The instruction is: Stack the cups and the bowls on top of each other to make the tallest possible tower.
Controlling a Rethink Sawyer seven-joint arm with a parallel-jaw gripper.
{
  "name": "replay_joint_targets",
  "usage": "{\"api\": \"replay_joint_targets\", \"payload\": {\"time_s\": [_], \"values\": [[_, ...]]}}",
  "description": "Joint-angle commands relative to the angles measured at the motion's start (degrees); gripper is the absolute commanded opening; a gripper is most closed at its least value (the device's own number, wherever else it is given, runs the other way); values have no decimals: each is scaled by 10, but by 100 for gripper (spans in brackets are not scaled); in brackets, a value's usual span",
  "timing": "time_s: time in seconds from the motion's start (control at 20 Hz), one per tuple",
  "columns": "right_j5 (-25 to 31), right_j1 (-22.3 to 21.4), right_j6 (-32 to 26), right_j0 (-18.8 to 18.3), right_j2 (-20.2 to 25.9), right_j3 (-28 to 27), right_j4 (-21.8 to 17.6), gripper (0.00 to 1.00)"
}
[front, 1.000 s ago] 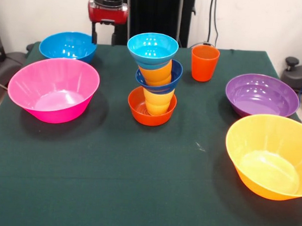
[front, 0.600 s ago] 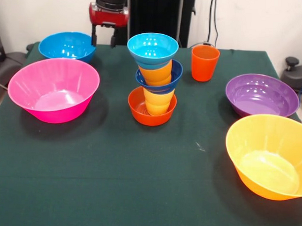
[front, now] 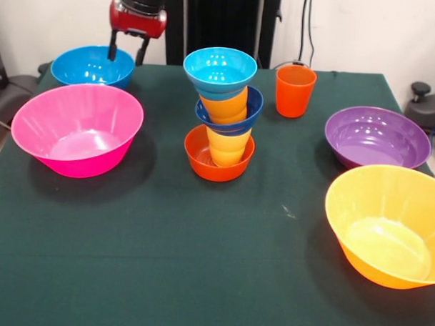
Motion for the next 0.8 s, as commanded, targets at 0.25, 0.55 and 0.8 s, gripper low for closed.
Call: {"api": "replay_joint_targets", "payload": {"time_s": [0.25, 0.55, 0.8], "values": [[-42, 40, 51, 11, -2, -69, 44, 100], [-45, 39, 46, 6, 5, -70, 42, 100], [-52, 37, 41, -2, 16, -71, 33, 100]]}}
